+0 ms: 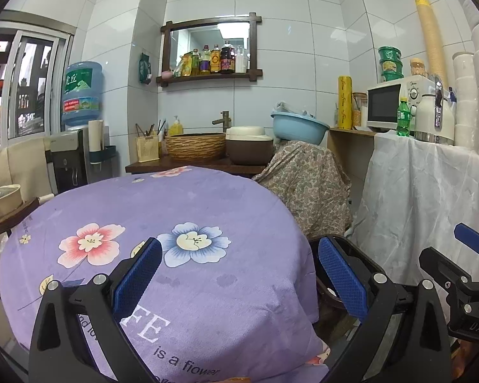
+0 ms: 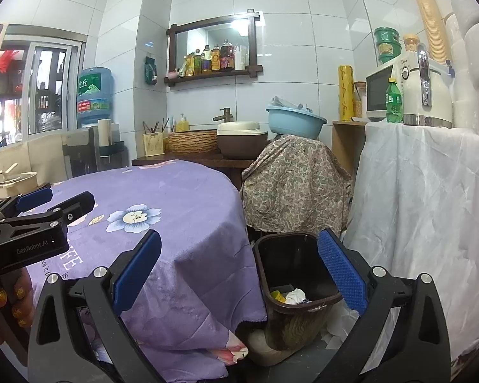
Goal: Collect trash
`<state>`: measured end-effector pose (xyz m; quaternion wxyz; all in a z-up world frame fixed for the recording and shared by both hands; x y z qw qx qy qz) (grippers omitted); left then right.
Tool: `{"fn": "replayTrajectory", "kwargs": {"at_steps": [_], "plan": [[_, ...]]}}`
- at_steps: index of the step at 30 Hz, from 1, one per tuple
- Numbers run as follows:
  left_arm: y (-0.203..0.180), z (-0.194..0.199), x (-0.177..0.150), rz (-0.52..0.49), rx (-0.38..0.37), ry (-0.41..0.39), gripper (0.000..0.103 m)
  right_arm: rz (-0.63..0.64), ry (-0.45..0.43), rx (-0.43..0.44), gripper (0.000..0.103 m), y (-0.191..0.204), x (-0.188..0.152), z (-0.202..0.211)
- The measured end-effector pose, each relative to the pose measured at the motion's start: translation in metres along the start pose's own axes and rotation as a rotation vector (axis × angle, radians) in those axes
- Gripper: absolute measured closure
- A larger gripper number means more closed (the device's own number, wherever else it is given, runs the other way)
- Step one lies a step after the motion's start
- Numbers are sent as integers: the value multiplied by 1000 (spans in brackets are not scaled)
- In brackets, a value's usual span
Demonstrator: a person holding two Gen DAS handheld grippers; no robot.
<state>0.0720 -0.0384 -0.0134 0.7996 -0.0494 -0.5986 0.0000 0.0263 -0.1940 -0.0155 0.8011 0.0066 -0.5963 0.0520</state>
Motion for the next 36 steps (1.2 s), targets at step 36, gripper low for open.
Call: {"fn": "replayTrajectory", "kwargs": {"at_steps": [36], "plan": [[-3, -4, -6, 12, -24, 47, 6, -14, 19, -3, 6, -1, -7, -5]]}}
Point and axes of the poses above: each gripper's, at about its wrist camera, not at the fingertips, and z roughly against the way its jaws point, y to its left, x to its top, the point moved 7 cm from there along -z, roughly the way its jaws point, and after that the axes turned 5 degrees about z, right-handed, at the moved point
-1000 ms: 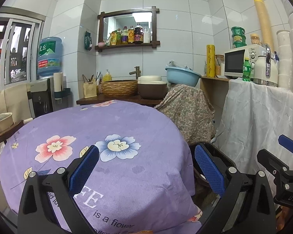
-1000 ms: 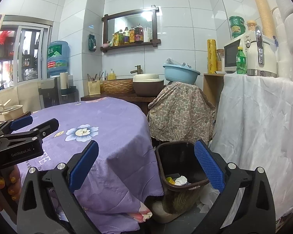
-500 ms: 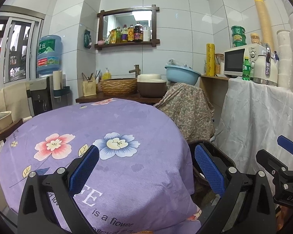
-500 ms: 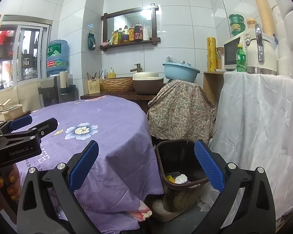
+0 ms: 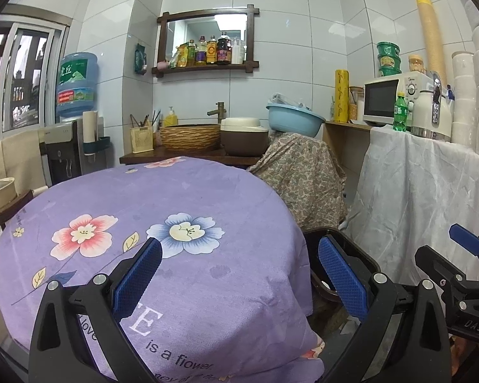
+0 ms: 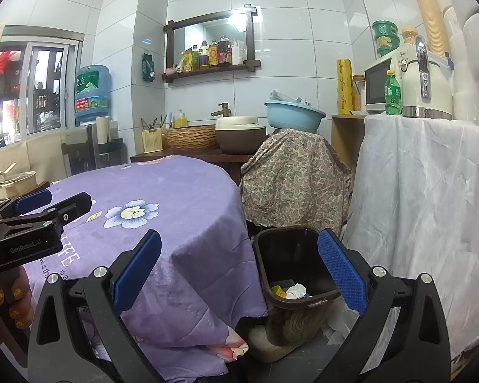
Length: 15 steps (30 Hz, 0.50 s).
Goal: Collect trash
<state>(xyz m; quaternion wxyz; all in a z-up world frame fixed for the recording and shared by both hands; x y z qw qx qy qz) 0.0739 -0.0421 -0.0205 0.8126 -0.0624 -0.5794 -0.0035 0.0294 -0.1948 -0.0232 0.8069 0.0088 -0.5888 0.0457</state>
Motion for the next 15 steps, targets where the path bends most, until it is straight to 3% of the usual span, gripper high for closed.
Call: {"fn": "replayTrajectory", "kwargs": {"at_steps": [15], "plan": [[-4, -4, -3, -14, 9, 15, 6, -6, 12, -7, 6, -2, -3, -2]]}}
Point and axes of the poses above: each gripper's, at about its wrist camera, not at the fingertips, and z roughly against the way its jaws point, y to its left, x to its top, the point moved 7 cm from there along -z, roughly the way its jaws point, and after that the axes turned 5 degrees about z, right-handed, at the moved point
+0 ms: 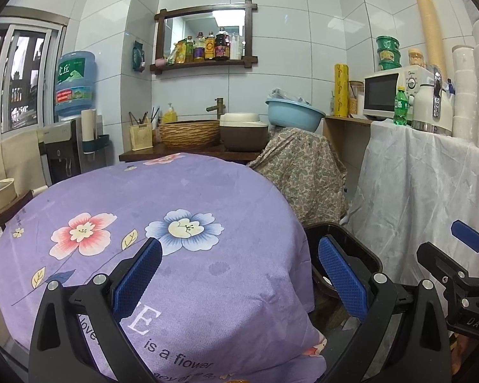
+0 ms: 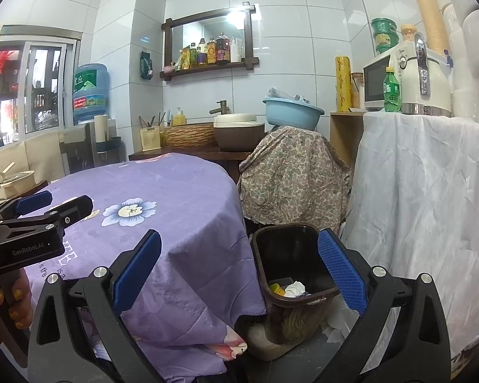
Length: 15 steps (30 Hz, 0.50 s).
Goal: Collect trash
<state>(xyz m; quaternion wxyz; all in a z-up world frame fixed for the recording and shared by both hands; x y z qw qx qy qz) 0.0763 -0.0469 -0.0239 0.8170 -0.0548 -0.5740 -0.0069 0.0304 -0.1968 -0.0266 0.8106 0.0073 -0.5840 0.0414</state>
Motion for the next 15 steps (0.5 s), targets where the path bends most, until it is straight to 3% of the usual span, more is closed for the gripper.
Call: {"fn": "replayTrajectory", "kwargs": {"at_steps": [15], "plan": [[0, -3, -4, -3, 0, 12, 6, 1, 5, -1, 6, -1, -1, -3]]}}
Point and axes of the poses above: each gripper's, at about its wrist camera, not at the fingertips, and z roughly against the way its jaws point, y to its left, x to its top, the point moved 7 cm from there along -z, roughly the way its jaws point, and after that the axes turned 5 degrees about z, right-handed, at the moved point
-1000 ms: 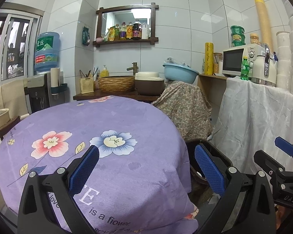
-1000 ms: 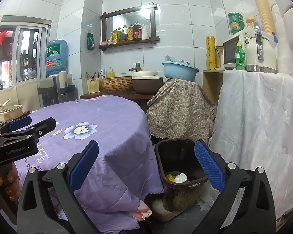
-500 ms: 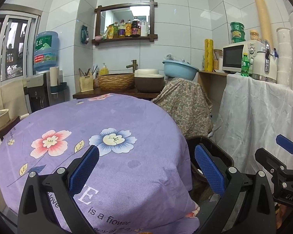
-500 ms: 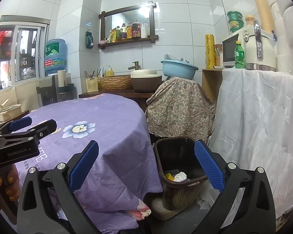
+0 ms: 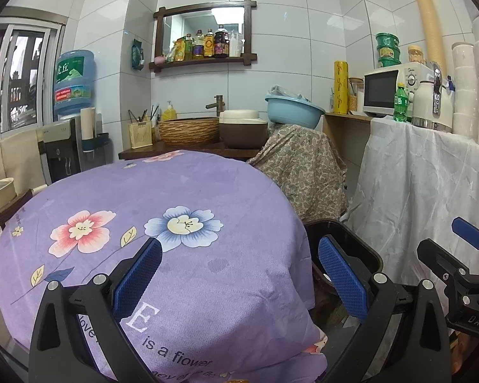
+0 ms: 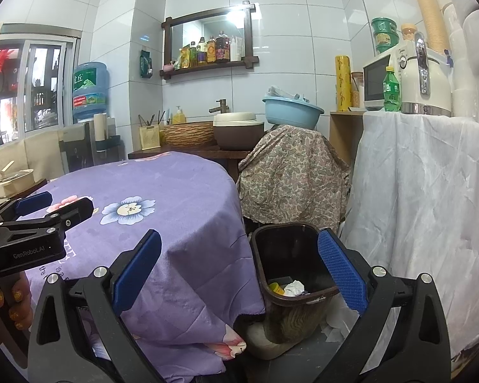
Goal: Collect trash
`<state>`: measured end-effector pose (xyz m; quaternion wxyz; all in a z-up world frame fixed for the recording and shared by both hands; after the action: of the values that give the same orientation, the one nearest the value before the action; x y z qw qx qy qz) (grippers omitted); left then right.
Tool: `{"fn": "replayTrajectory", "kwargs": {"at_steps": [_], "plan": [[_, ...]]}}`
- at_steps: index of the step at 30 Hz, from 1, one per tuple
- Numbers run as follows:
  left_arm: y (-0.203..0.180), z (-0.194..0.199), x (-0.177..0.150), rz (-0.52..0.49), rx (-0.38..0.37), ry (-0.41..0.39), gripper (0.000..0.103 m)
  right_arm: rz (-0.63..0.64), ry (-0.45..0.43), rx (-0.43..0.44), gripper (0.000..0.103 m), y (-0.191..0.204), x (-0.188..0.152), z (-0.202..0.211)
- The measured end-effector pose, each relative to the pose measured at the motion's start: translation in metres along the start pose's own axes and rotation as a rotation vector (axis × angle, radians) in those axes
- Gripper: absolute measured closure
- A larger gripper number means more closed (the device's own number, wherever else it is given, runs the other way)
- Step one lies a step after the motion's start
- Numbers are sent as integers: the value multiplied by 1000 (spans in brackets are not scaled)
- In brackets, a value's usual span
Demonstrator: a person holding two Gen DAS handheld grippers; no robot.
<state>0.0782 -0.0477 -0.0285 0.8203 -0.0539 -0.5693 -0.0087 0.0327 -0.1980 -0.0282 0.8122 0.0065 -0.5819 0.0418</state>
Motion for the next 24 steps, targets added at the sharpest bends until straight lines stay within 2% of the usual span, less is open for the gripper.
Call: {"fn": "replayTrajectory", "kwargs": {"at_steps": [24], "plan": [[-4, -1, -4, -2, -1, 7, 6, -4, 18, 0, 6, -3, -5, -3]]}}
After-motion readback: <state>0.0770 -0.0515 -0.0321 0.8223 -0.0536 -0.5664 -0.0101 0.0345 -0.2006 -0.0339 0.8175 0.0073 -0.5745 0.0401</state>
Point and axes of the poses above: each gripper's, at about its wrist camera, not at the fingertips, and z roughly against the way its jaws point, y to its left, x to its top, the point moved 7 cm from there along -z, roughly the way its jaws point, and after that the axes turned 5 degrees about z, right-handed, at the moved point
